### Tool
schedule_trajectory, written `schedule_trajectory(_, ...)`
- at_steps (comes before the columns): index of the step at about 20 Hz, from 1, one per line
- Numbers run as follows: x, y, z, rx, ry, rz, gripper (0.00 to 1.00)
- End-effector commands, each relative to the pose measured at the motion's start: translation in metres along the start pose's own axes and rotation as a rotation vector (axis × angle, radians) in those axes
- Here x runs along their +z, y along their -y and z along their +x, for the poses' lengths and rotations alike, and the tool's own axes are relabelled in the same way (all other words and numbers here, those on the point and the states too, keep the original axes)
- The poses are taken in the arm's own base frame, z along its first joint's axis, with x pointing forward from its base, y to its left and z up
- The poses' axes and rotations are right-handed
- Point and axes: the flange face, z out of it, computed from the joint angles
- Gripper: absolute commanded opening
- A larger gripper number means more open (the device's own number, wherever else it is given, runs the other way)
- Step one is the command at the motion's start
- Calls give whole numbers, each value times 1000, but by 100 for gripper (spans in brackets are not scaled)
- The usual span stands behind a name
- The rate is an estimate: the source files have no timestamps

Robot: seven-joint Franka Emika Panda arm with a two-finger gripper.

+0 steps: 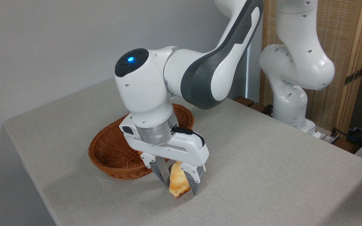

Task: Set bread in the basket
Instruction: 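Lift the held bread slice and carry it over the wicker basket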

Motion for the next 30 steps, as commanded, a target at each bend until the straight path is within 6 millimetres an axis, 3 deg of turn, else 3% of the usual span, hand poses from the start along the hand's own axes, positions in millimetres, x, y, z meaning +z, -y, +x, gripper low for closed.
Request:
schedule_trajectory(1,-5,4,-7,-10,8,8,45)
schedule_trajectory(4,-5,4,-7,-9,7,9,42)
schedule_trajectory(8,-7,5,-7,7,4,10,28)
schedule_trajectory(20,-13,9,-9,33,-8,17,27)
schedule_trajectory(22,-22,13,-7,41,-25,26,27)
schedule_trajectory(24,-39,29,-12,24,-54,42,27)
schedule_trajectory(30,-67,40,-23,48,-94,61,27)
